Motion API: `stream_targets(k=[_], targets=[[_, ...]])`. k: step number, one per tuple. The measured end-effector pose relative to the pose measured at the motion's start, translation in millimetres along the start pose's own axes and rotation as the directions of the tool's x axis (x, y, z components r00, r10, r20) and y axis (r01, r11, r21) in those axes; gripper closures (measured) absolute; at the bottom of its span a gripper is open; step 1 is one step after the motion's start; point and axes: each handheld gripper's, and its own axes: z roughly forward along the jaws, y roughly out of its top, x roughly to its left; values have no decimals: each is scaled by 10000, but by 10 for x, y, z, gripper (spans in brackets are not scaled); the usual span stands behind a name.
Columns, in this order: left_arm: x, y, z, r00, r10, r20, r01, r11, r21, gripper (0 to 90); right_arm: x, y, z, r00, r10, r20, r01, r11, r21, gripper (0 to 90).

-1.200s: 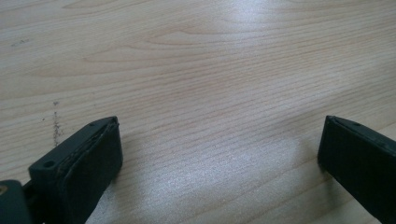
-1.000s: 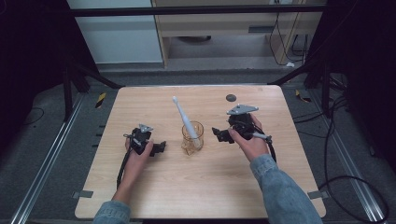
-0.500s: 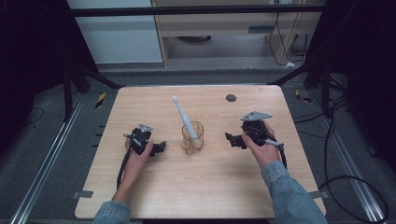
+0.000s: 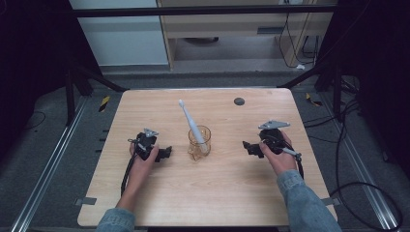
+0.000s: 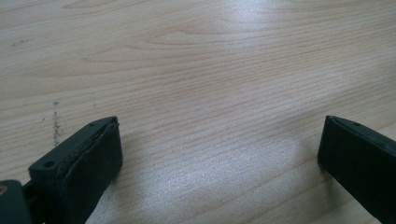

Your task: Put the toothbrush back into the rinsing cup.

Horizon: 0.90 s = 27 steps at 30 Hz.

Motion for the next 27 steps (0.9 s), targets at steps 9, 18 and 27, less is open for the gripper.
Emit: stream_targets(k=[9, 18, 27], targets=[[0, 0, 0, 10000, 0, 1, 0, 10000, 0, 0, -124, -150, 78, 9994, 286, 171, -293, 9988, 396, 114], [0, 0, 0, 10000, 0, -1, 0, 10000, -2, 0, -245, -253, 169, 9983, 498, 298, -518, 9963, 685, 112], [0, 0, 0, 10000, 1, 0, -1, 10000, 0, 0, -328, -304, 254, 9968, 671, 446, -705, 9943, 795, 110]])
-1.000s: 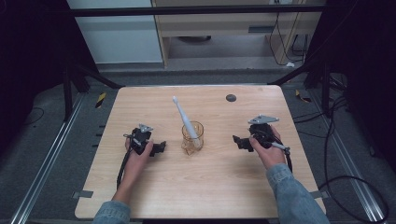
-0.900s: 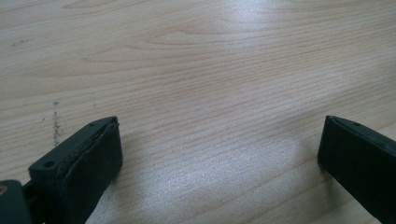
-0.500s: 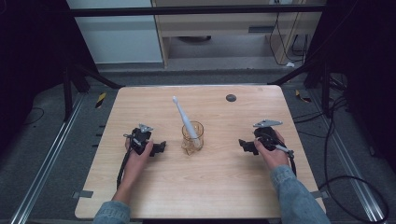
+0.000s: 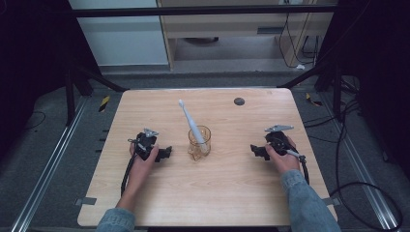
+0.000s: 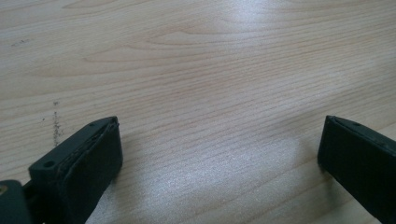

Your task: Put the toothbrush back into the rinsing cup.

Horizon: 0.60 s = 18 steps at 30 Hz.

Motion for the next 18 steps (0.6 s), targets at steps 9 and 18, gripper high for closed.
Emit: stream_targets(k=[9, 18], targets=[[0, 0, 0, 10000, 1, -1, -1, 10000, 0, 0, 0, -22, 88, 10000, -30, -41, 30, 10000, 81, 103], [0, 0, 0, 10000, -1, -1, 1, 10000, -2, 0, -51, -57, 140, 9998, 168, 113, -168, 9998, 42, 98]])
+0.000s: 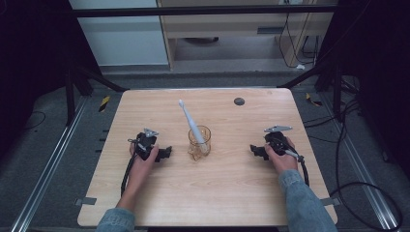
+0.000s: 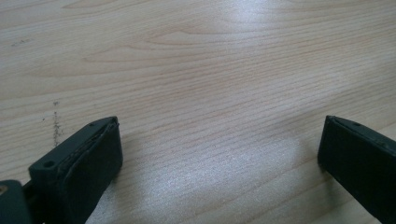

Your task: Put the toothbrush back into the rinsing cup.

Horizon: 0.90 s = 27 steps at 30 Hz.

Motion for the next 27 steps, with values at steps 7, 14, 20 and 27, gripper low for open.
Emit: stream_targets(k=[7, 14, 20, 27], targets=[[0, 0, 0, 10000, 2, 0, -2, 10000, 0, 0, -8, -8, 30, 10000, 66, 68, -66, 10000, -37, 93], [0, 0, 0, 10000, 1, 0, -1, 10000, 0, 0, -57, -20, 62, 9993, 269, 255, -266, 9996, -93, 93], [0, 0, 0, 10000, 1, 0, -1, 10000, 1, 0, -58, -20, 80, 9990, 290, 353, -286, 9995, -109, 86], [0, 0, 0, 10000, 0, 0, 0, 10000, 1, 0, -140, -28, 82, 9955, 577, 752, -562, 9982, -210, 69]])
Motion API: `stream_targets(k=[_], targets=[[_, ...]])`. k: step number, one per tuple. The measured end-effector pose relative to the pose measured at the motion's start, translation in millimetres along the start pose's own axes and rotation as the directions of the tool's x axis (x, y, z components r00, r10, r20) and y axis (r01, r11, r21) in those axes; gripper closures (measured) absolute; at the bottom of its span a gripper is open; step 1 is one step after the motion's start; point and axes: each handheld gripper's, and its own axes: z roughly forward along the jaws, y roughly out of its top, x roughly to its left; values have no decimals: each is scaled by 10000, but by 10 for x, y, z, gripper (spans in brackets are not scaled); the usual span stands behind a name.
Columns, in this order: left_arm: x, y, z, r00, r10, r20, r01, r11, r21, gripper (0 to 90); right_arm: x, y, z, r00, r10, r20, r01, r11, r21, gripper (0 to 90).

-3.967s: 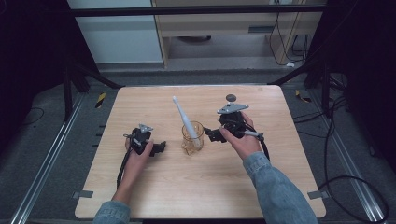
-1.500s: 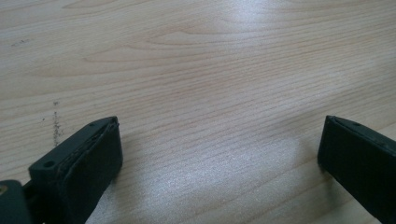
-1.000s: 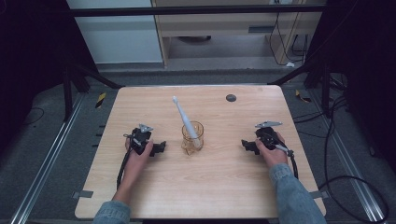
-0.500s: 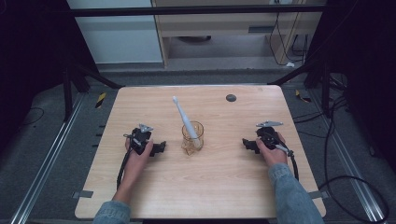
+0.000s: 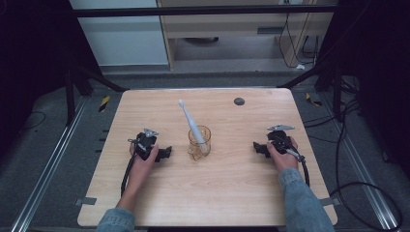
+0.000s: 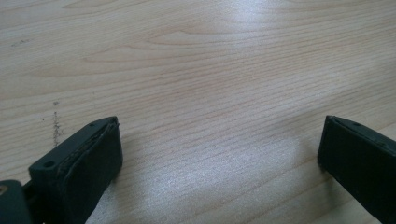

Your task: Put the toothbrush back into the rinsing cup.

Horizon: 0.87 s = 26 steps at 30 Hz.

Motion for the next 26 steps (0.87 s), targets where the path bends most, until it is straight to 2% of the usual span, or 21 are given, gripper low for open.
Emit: stream_targets(k=[11, 16, 19, 20, 23, 26], targets=[[0, 0, 0, 10000, 2, -1, -2, 10000, -2, 0, -5, -1, 30, 9991, -12, 413, 15, 10000, -71, 61], [0, 0, 0, 10000, 12, -3, -12, 10000, -1, 0, 1, 11, 53, 9979, 47, 648, -53, 9999, 90, 12], [1, 0, -1, 10000, 23, -4, -23, 10000, 1, 0, 8, 15, 57, 9944, 441, 956, -455, 9989, 129, 3], [0, 0, -1, 10000, 26, -4, -26, 10000, 2, 0, 17, 21, 64, 9900, 694, 1230, -712, 9974, 100, 3], [1, -1, -1, 10000, 23, -7, -23, 10000, 2, 0, 47, 14, 59, 9804, 1102, 1634, -1123, 9937, 37, 3], [2, -1, -2, 10000, 35, -7, -35, 10000, 10, 0, 52, 12, 58, 9791, 1139, 1686, -1159, 9933, 23, 3]])
